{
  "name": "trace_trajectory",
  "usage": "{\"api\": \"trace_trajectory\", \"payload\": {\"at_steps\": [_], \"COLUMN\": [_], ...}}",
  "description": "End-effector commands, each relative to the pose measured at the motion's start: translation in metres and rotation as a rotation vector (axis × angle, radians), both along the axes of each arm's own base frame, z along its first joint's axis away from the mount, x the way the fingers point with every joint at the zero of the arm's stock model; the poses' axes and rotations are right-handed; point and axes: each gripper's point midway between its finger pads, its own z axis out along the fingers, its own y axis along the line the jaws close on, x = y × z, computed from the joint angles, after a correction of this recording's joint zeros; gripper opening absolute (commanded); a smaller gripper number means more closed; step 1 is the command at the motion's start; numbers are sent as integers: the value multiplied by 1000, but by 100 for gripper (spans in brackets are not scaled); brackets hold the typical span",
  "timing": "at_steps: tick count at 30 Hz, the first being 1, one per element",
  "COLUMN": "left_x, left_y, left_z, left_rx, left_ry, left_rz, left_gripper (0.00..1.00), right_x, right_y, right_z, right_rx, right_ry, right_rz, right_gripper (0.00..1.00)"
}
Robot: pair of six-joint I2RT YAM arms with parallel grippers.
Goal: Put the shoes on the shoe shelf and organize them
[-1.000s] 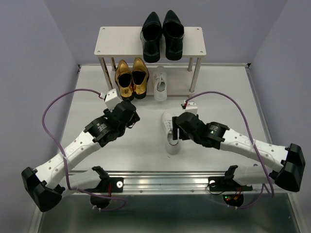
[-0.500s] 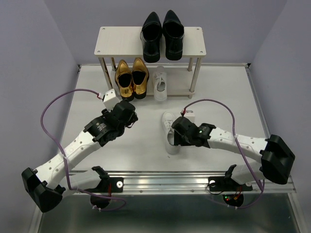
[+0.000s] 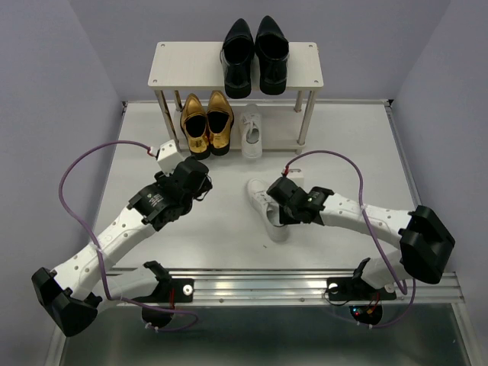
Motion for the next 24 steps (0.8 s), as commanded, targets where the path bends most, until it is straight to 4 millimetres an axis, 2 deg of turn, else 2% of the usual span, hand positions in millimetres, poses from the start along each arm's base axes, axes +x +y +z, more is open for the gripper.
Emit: {"api": "trace_trajectory", "payload": {"at_steps": [1, 5, 9, 10, 13, 16, 17, 19, 20, 21, 24], "left_x": [1, 0, -1, -1, -2, -2, -2, -1, -1, -2, -2], "left_y": [16, 24, 31, 32, 36, 36, 37, 36, 37, 37, 37], "left_z": [18, 27, 35, 37, 40, 40, 40, 40, 40, 40, 40], "left_rx": [22, 27, 24, 23, 21, 22, 25, 24, 25, 26, 27], "left_ry": [-49, -67, -88, -92, -99, -100, -97, -98, -96, -97, -95], "left_rz": [45, 63, 80, 83, 89, 92, 90, 89, 90, 89, 89], "left_gripper": [74, 74, 74, 74, 74, 74, 74, 74, 74, 74, 74], "right_x": [39, 55, 70, 74, 86, 102, 109, 122, 127, 135, 152], "right_y": [-15, -34, -43, -41, -45, -52, -48, -57, -55, -56, -58], "right_z": [58, 78, 98, 104, 108, 120, 125, 128, 125, 133, 136], "right_rx": [-2, -31, -39, -35, -52, -57, -57, -72, -87, -77, -79], "right_ry": [-152, -178, -213, -224, -235, -263, -276, -285, -283, -299, -303], "right_rz": [-53, -66, -86, -85, -102, -146, -152, -191, -190, -206, -230], "right_gripper": [1, 1, 1, 1, 1, 1, 1, 1, 1, 1, 1]}}
